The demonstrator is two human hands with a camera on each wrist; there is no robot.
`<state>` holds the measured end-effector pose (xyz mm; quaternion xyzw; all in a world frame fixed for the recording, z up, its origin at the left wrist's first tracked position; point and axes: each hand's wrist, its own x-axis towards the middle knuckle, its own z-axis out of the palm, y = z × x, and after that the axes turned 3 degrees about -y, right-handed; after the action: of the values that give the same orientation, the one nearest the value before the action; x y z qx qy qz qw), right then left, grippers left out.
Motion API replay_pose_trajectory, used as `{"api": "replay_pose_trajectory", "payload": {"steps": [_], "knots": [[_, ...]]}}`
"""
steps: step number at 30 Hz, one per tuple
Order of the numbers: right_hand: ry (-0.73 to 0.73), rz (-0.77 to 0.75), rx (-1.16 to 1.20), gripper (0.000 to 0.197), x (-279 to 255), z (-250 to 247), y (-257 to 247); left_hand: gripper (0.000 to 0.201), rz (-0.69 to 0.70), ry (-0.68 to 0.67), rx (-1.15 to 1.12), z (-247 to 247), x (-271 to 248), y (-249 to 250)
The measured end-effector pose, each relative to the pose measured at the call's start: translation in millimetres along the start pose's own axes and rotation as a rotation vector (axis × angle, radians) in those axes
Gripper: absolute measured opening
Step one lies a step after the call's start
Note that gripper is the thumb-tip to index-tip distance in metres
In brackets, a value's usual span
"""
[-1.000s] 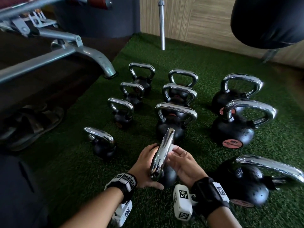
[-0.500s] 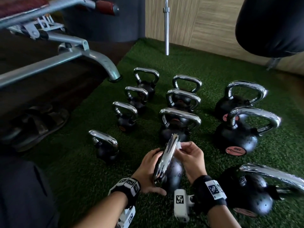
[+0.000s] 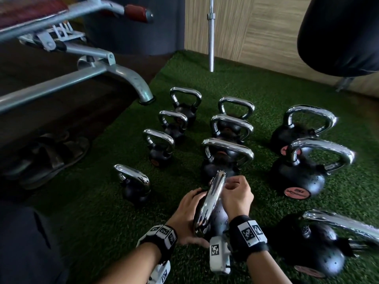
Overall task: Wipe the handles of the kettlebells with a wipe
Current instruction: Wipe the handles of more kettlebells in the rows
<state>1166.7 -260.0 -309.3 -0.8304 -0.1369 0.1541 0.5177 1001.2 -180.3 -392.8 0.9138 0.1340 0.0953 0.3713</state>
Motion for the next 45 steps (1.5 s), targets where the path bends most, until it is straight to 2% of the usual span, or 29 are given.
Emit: {"api": "replay_pose_trajectory", "payload": {"steps": [4, 7, 10, 12, 14, 16, 18, 19, 20, 22, 24, 27, 29, 34, 37, 42, 45], "knots": [[-0.015, -0.001, 0.032, 0.047, -2.5, 0.3, 0.9, 0.139, 0.02, -0.003, 0.011, -2.0, 0.3, 0.5], [-0.045, -0.004, 0.008, 0.055, -6.2, 3.3, 5.4, 0.136, 0.045, -0.023, 0.025, -4.7, 1.9, 4.1], [-0.139, -0.186, -0.083, 0.057, -5.7, -0.4, 10.5, 0.144, -0.002, -0.062, 0.109, -1.6, 4.6, -2.4], [-0.217, -0.321, -0.139, 0.07, -2.4, -8.4, 13.6, 0.148, -0.059, -0.103, 0.132, -1.6, 5.2, -4.9], [-0.267, -0.476, -0.182, 0.082, 4.5, -17.8, 15.2, 0.152, -0.096, -0.198, 0.153, -8.6, 8.6, 0.4], [-0.301, -0.567, -0.221, 0.088, 11.9, -24.7, 11.4, 0.156, -0.106, -0.365, 0.221, -27.4, 13.9, 13.7], [-0.321, -0.62, -0.24, 0.085, 15.7, -28.5, 5.3, 0.153, -0.094, -0.51, 0.249, -53.6, 15.6, 30.5], [-0.321, -0.655, -0.24, 0.081, 16.6, -29.4, 3.6, 0.151, -0.104, -0.52, 0.222, -65.6, 12.9, 41.0], [-0.324, -0.683, -0.243, 0.077, 17.1, -29.6, 3.0, 0.151, -0.124, -0.467, 0.17, -73.6, 8.0, 51.1], [-0.34, -0.704, -0.253, 0.072, 17.1, -29.4, 2.2, 0.151, -0.142, -0.242, 0.075, -80.3, -5.7, 70.9], [-0.355, -0.718, -0.264, 0.069, 16.7, -29.0, -0.4, 0.142, -0.126, -0.067, 0.058, -71.5, -14.3, 84.0], [-0.352, -0.722, -0.246, 0.061, 17.4, -29.7, -5.1, 0.11, -0.081, 0.082, 0.132, -52.2, -15.4, 95.3], [-0.349, -0.689, -0.247, 0.061, 15.4, -31.4, -8.8, 0.105, -0.114, 0.147, 0.156, -49.9, -14.9, 103.0], [-0.353, -0.632, -0.262, 0.06, 6.7, -36.1, -14.4, 0.1, -0.107, 0.151, 0.126, -52.5, -15.2, 105.5], [-0.359, -0.609, -0.311, 0.063, 5.1, -41.9, -12.9, 0.101, -0.102, 0.053, 0.114, -63.5, -10.4, 101.0], [-0.337, -0.523, -0.372, 0.058, 4.5, -63.9, -7.1, 0.104, -0.108, -0.099, 0.323, -100.8, 1.8, 92.2], [-0.344, -0.497, -0.429, 0.044, -1.2, -78.0, -3.5, 0.098, -0.12, -0.126, 0.435, -114.0, 9.8, 86.6]]}}
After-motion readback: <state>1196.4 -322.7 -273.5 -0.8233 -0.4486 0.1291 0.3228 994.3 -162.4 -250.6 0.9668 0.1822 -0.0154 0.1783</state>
